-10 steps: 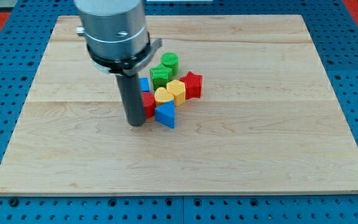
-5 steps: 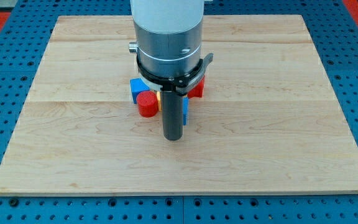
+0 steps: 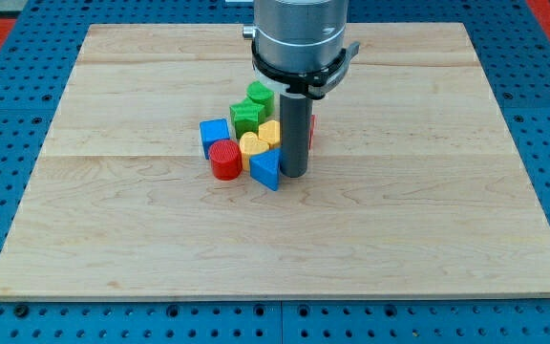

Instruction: Slide the blue triangle to the bottom left of red star

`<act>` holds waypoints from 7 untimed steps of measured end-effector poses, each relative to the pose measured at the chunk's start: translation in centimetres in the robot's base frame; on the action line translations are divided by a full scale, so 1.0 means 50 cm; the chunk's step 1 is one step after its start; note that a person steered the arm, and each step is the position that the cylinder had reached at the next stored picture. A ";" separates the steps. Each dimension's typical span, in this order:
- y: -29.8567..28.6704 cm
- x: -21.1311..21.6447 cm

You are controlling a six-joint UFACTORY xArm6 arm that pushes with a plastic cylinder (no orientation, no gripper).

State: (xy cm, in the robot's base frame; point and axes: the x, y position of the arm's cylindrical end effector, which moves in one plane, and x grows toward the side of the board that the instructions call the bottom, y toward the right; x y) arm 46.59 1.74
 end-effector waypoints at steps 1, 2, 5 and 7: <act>0.018 0.097; -0.032 0.100; -0.127 0.086; -0.088 0.067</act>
State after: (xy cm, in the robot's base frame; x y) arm 49.93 -2.66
